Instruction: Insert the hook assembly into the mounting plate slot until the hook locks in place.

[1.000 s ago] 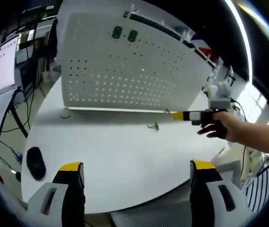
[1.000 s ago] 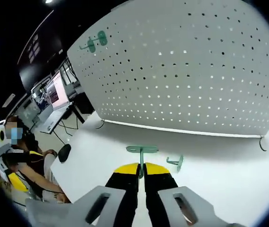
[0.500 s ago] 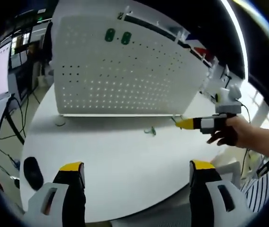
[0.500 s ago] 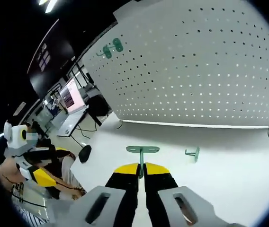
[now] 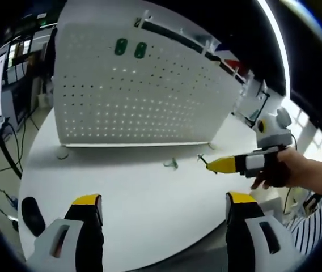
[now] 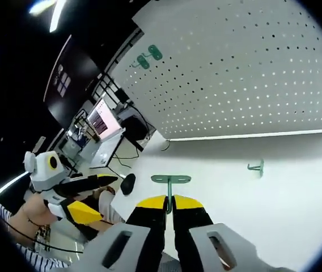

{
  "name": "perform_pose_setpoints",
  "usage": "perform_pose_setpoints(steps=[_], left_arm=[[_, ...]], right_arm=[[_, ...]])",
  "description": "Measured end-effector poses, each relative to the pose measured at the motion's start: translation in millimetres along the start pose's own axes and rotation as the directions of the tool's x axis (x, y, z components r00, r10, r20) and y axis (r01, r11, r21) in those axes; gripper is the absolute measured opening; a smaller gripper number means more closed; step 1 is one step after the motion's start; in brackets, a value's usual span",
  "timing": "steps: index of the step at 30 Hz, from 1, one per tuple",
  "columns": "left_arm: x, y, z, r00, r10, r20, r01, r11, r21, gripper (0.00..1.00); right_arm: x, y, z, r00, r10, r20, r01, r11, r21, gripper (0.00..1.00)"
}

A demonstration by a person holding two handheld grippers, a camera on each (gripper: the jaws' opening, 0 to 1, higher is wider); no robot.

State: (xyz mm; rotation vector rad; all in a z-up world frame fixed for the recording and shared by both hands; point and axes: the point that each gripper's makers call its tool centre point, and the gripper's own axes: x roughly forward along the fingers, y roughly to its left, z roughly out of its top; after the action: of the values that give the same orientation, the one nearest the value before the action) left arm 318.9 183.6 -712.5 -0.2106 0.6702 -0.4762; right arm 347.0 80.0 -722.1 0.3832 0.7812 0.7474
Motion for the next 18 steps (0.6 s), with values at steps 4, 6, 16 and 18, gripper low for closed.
perform_pose_setpoints(steps=[4,6,16,18], left_arm=[[1.5,-3.1,6.2,1.0,-0.024,0.011,0.024,1.0,0.004,0.88],[2.2,-4.0,9.7,0.999,-0.029,0.023,0.029,1.0,0.005,0.89],[6.7,-11.4,17.6,0.996,-0.071,0.048,0.07,0.997,0.019,0.81],[7.6,-15.2,20.9,0.994,-0.091,0.064,0.089,0.996,0.031,0.79]], right_arm=[[-0.8,8.8,-3.3,0.999,0.032,-0.011,-0.031,0.999,0.026,0.0],[-1.5,15.6,-4.8,0.998,0.059,-0.018,-0.058,0.997,0.044,0.0],[-2.8,39.2,-15.6,0.982,0.184,-0.052,-0.175,0.974,0.143,0.0],[-2.9,40.3,-16.3,0.979,0.196,-0.053,-0.185,0.97,0.159,0.0]])
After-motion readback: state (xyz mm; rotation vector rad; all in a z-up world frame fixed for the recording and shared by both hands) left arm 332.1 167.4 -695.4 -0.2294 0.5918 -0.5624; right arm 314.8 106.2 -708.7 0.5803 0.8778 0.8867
